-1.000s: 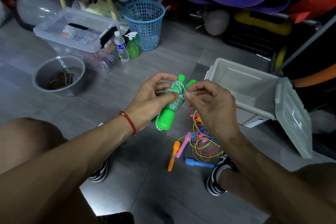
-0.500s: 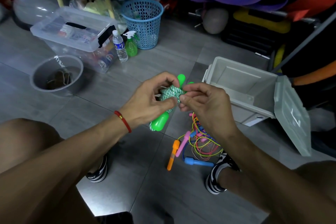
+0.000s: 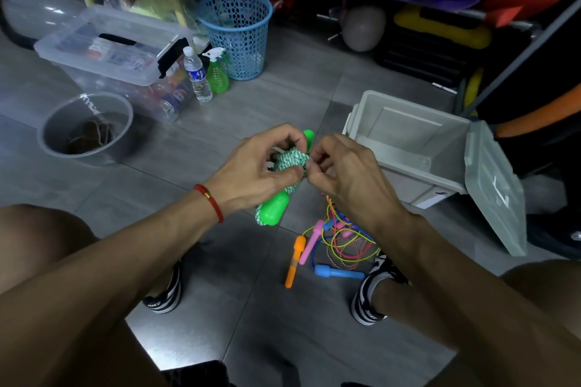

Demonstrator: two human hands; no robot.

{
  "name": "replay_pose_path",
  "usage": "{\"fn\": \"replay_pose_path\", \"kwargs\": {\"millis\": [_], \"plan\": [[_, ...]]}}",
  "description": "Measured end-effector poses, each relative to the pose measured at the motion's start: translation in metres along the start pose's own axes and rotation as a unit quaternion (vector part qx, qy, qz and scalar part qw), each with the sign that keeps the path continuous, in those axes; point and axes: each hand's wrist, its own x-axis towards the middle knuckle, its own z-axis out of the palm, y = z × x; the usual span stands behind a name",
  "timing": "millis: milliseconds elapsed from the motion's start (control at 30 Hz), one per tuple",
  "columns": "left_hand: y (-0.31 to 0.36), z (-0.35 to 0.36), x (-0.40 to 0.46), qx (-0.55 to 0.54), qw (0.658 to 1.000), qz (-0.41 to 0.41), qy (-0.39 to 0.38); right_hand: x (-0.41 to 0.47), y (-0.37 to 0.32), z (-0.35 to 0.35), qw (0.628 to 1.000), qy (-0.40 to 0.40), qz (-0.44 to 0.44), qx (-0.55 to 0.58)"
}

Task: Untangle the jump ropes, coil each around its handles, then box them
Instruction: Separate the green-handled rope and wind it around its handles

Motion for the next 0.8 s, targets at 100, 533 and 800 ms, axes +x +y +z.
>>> {"fn": "replay_pose_path", "kwargs": {"millis": [100,533,800], "plan": [[-0.002,0.001,-0.002,0.001,1.000,0.000,-0.004,0.002,0.003,-0.005,0.998,-0.040,0.010,0.040],[-0.004,0.007,-0.008,0.052,0.998,-0.008,-0.017,0.001,0.007,-0.004,0.996,-0.048,0.051,0.061],[-0.010,0.010,0.002,0.024,0.998,-0.043,-0.026,0.004,0.006,0.003,0.988,-0.039,0.139,0.054]]}}
